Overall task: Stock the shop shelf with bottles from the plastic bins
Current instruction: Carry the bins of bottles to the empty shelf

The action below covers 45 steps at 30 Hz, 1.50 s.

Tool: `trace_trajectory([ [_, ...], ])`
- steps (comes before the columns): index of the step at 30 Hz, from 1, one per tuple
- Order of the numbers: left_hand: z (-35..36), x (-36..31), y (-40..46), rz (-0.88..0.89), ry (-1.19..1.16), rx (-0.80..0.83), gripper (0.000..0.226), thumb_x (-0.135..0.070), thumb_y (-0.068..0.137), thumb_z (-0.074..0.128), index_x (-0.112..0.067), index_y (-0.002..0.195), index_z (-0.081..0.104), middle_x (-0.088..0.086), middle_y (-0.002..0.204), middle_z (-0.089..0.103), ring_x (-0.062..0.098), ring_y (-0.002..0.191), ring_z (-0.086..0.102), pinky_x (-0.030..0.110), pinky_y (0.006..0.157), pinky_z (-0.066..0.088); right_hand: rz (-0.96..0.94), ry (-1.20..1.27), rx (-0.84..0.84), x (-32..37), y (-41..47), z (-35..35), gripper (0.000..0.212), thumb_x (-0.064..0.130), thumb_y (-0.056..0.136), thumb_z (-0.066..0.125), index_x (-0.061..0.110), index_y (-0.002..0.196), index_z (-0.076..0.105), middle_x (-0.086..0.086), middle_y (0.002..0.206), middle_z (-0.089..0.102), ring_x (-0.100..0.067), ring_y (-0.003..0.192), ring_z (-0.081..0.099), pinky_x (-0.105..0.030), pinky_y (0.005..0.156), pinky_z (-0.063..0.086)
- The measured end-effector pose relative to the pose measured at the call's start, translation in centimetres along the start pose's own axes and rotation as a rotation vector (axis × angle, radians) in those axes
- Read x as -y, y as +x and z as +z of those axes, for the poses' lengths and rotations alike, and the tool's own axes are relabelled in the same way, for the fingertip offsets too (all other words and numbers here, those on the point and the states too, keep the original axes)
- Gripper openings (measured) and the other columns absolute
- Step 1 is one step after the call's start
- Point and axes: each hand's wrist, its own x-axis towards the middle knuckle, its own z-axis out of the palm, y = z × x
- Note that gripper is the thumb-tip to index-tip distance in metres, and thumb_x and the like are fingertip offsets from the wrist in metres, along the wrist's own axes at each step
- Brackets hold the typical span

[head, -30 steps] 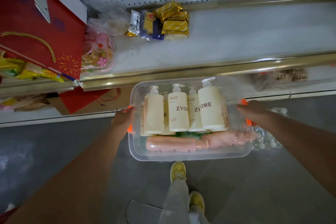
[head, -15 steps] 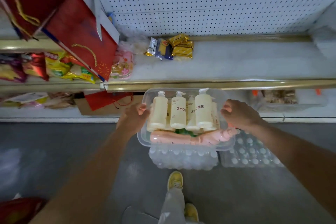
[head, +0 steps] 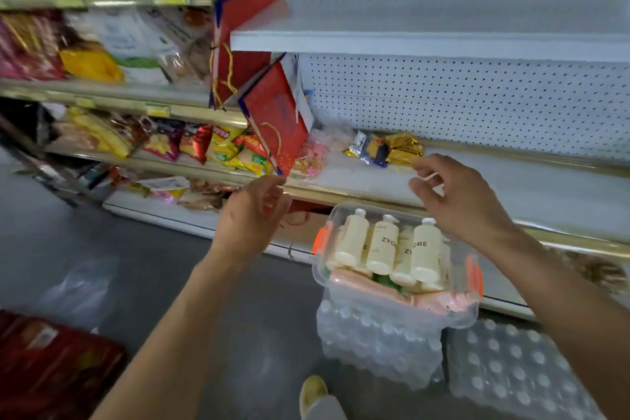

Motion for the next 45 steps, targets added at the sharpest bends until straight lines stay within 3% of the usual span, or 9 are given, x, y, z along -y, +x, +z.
trace_trajectory([
  [2,-3.1,0.5,-0.2,0.029,0.046,-0.067,0.033,-0.029,0.092,0.062,-0.020,0.123,0.059,-0.003,0.107,0.067,0.015,0.089,0.066,0.040,0.078,0.056,-0.104,0.043,-0.051,3.0,0.7,-0.2,0.028,0.025,0.092,0.058,0.024,0.120,0.058,0.005,0.113,0.064,-0.014,0.098,0.061,-0.043,0.087,0.051],
  [7,-10.3,1.5,-0.4,0.039,0.200,-0.233,0.044,-0.030,0.092,0.060,-0.020,0.134,0.052,0.001,0.128,0.057,0.020,0.110,0.058,0.036,0.084,0.050,-0.341,0.088,-0.085,10.9,3.3,1.0,0.039,0.020,0.091,0.060,0.021,0.130,0.052,0.001,0.122,0.060,-0.018,0.107,0.059,-0.040,0.088,0.050],
  [13,-18.6,6.3,-1.2,0.025,0.278,-0.367,0.038,-0.032,0.093,0.059,-0.024,0.130,0.055,-0.004,0.120,0.058,0.018,0.104,0.060,0.038,0.081,0.053,-0.571,0.119,-0.045,20.0,7.1,5.3,0.038,0.025,0.094,0.057,0.025,0.131,0.049,0.005,0.121,0.059,-0.014,0.107,0.058,-0.038,0.087,0.049],
  [21,-29.7,18.3,-2.8,-0.193,0.413,-0.596,0.032,-0.025,0.090,0.064,-0.023,0.122,0.061,-0.004,0.109,0.063,0.015,0.096,0.062,0.041,0.080,0.053,-0.868,0.225,0.017,34.3,14.1,16.0,0.029,0.017,0.093,0.059,0.015,0.122,0.059,-0.003,0.115,0.063,-0.020,0.101,0.061,-0.042,0.081,0.053],
  [25,-35.3,24.9,-2.9,-0.272,0.471,-0.692,0.028,-0.027,0.088,0.062,-0.023,0.116,0.064,-0.007,0.106,0.066,0.012,0.091,0.064,0.040,0.080,0.054,-0.943,0.277,0.100,42.9,17.7,22.2,0.027,0.020,0.094,0.058,0.019,0.120,0.059,0.000,0.114,0.064,-0.019,0.099,0.062,-0.041,0.081,0.053],
  [30,-40.9,32.3,-2.9,-0.415,0.524,-0.696,0.025,-0.025,0.088,0.066,-0.022,0.113,0.067,-0.005,0.102,0.068,0.011,0.085,0.064,0.035,0.083,0.053,-0.969,0.304,0.245,52.6,20.6,30.4,0.027,0.021,0.093,0.058,0.021,0.120,0.060,0.002,0.110,0.064,-0.016,0.098,0.060,-0.035,0.079,0.051],
  [37,-45.7,41.7,-3.4,-0.671,0.560,-0.641,0.034,-0.045,0.080,0.053,-0.031,0.109,0.065,-0.010,0.094,0.065,0.015,0.084,0.064,0.039,0.079,0.054,-1.086,0.238,0.516,64.2,23.2,42.2,0.029,0.025,0.092,0.060,0.023,0.121,0.059,0.005,0.112,0.061,-0.014,0.096,0.060,-0.034,0.085,0.051],
  [40,-47.2,45.3,-3.3,-0.766,0.573,-0.670,0.032,-0.041,0.081,0.055,-0.028,0.108,0.066,-0.008,0.092,0.067,0.012,0.083,0.063,0.037,0.080,0.053,-1.184,0.213,0.629,69.3,24.5,47.2,0.031,0.025,0.092,0.061,0.021,0.123,0.059,0.003,0.111,0.061,-0.014,0.095,0.059,-0.030,0.084,0.048],
  [45,-49.2,49.6,-2.5,-0.966,0.565,-0.745,0.027,-0.030,0.085,0.065,-0.024,0.111,0.067,-0.007,0.099,0.069,0.010,0.088,0.063,0.031,0.083,0.050,-1.405,0.149,0.776,77.8,26.0,54.8,0.031,0.028,0.091,0.060,0.025,0.121,0.058,0.003,0.112,0.062,-0.015,0.098,0.059,-0.039,0.091,0.050],
])
